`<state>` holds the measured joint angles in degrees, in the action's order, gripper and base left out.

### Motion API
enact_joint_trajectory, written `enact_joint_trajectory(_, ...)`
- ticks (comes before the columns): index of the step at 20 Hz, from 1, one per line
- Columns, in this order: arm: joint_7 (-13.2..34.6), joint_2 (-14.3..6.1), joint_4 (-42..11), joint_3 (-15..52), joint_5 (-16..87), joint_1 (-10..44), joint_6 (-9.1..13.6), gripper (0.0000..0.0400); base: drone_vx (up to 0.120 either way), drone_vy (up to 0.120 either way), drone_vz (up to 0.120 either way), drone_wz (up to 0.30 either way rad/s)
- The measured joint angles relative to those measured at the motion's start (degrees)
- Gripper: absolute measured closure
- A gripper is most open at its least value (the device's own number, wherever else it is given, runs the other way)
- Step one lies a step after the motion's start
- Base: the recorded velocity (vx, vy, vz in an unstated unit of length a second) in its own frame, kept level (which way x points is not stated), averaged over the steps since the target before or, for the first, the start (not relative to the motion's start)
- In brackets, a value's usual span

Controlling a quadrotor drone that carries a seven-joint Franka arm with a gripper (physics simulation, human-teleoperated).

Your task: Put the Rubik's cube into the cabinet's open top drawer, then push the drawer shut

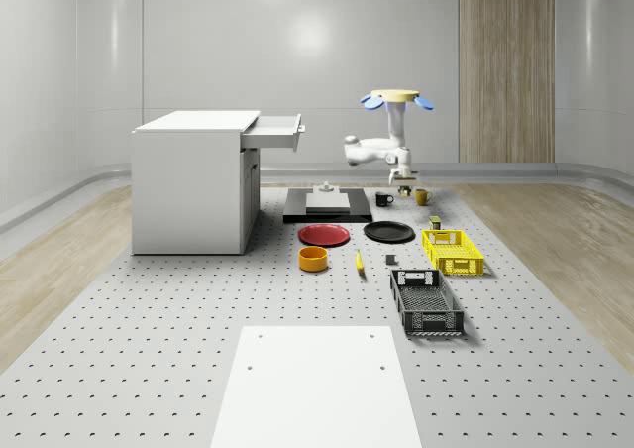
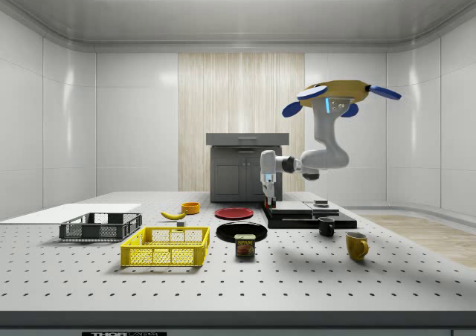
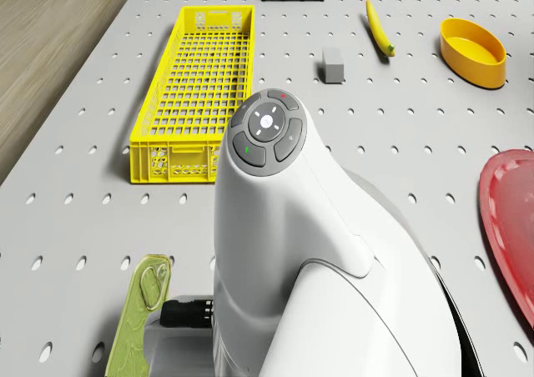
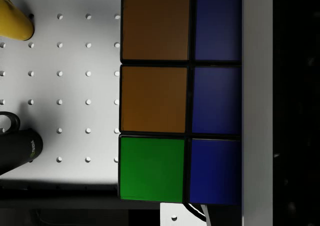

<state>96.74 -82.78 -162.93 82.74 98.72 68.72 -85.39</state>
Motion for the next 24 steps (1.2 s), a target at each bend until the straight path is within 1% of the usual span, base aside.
enact_joint_trajectory(4, 0.09, -0.78, 0.02, 0.11, -0.33, 0.11, -0.72, 0.0078, 0.11, -0.12, 0.12, 0.0)
enact_joint_trajectory(24, 0.44, -4.03, 0.11, 0.49, -1.66, 0.53, -3.74, 0.0078, 0.0, -0.12, 0.12, 0.0)
